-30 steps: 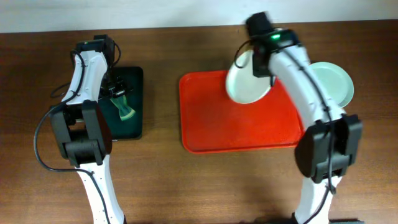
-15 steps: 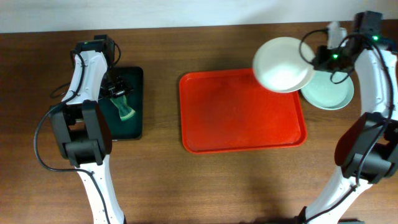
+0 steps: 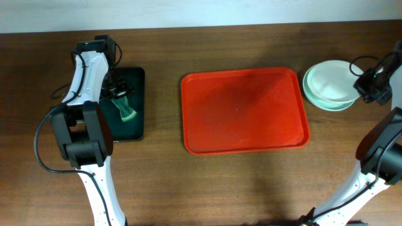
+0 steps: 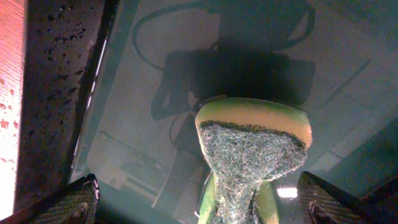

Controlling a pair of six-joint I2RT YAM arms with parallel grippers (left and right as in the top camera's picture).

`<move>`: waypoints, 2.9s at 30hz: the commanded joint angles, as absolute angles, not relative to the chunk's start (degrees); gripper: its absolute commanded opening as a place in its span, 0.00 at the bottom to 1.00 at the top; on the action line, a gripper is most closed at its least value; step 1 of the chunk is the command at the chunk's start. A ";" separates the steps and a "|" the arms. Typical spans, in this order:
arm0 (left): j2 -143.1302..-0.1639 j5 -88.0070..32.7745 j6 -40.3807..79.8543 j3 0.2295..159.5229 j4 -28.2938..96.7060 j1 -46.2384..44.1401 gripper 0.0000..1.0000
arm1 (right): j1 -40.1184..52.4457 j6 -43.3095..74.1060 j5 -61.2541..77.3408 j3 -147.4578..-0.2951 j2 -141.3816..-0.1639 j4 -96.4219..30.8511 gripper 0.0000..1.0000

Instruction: Clean dirty plates on tray and stack at the side

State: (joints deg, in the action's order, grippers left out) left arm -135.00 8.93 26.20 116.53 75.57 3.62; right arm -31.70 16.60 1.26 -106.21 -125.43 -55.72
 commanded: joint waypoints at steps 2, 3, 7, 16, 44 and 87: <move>-134.67 8.78 26.09 117.36 75.55 3.64 0.99 | -31.86 16.80 0.56 -106.39 -125.10 -57.54 0.41; -134.67 8.78 26.09 117.36 75.53 3.64 0.99 | -31.86 16.80 1.85 -106.45 -124.46 -58.52 0.62; -134.67 8.78 26.09 117.36 75.55 3.66 0.99 | -31.83 16.82 4.29 -106.72 -115.77 -62.28 0.99; -134.67 8.78 26.09 117.36 75.55 3.64 0.99 | -13.02 15.31 4.43 -71.20 -70.46 -61.32 0.98; -134.67 8.75 26.09 117.36 75.55 3.66 0.99 | 4.43 11.20 6.92 -4.45 -0.19 -8.62 0.98; -104.55 19.90 26.06 107.46 68.73 0.67 0.99 | -2.00 0.40 3.86 -0.32 -0.21 -4.21 0.98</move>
State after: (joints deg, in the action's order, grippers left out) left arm -111.68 13.80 26.20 115.50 70.91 1.23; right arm -1.48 0.82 4.36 -0.89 -0.80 -4.21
